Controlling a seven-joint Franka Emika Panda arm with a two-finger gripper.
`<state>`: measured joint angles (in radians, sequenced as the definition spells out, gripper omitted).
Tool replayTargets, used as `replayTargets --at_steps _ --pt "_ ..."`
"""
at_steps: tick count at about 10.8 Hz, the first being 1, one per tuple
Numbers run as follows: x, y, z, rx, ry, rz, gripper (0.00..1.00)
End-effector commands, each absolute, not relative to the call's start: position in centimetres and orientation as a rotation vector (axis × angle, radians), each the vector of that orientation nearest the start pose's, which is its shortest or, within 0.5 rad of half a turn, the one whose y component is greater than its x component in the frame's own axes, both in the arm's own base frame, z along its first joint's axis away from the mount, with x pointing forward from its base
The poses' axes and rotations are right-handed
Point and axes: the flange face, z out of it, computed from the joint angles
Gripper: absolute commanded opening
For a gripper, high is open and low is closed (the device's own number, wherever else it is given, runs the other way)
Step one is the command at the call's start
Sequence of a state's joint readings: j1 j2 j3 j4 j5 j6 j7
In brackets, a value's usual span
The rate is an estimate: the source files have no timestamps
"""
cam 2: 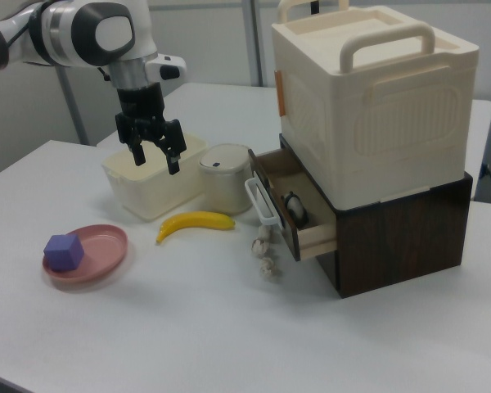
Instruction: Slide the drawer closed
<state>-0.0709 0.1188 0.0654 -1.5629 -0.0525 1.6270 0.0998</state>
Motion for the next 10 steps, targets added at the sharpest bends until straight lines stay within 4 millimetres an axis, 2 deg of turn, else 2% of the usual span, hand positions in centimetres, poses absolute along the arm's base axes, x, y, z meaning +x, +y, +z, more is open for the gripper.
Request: replayTargets --at_steps 1,5,6,7,8,9,10 --pt "59.10 -0.65 56.06 -3.189 0.120 0.053 1.00" --pt "59.08 -0.72 55.97 -3.187 0.128 0.058 1.00" --pt "59.06 -0.57 55.95 -3.181 0.131 0.060 0.96" --pt "59.05 -0.52 55.88 -3.177 0.127 0.063 0.87" --pt "59.05 -0.52 55.88 -3.177 0.117 0.063 0.67" --pt "59.05 -0.52 55.87 -3.169 0.082 0.064 0.40" --pt "59.04 -0.59 55.87 -3.148 0.109 0.065 0.23"
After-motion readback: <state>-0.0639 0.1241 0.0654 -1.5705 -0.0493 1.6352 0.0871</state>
